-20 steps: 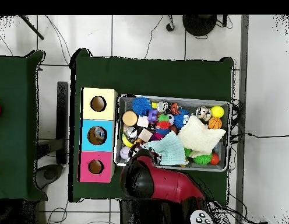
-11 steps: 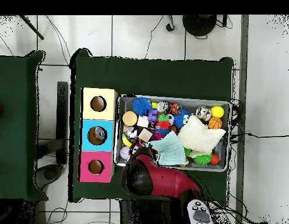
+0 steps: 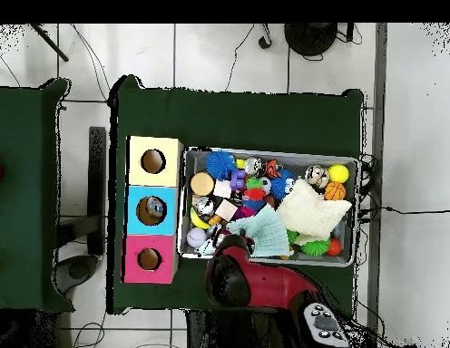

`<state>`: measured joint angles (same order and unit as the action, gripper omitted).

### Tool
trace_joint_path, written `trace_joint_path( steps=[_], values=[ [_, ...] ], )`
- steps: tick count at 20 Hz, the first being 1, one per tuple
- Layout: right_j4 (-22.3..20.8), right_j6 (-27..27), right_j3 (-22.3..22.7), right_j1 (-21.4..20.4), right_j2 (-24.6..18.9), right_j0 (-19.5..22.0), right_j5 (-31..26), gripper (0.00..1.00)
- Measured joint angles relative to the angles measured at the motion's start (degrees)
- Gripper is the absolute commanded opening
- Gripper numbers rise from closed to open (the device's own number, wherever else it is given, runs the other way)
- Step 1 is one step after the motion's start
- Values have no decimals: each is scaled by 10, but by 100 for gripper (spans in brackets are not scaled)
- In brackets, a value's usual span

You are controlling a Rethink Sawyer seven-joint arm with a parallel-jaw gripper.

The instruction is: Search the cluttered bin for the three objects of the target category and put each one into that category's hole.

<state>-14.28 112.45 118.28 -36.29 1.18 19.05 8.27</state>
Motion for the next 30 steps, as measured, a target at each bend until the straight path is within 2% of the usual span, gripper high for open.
trace_joint_path(
  steps=[6,11,20,21,30],
  values=[
    [-36,0,0,27,1,31,14,100],
    [-61,0,0,32,1,49,24,100],
    [-79,0,-1,47,3,60,47,100],
    [-80,0,-1,49,3,60,52,0],
    [-85,0,-1,55,7,60,66,0]
  ],
)
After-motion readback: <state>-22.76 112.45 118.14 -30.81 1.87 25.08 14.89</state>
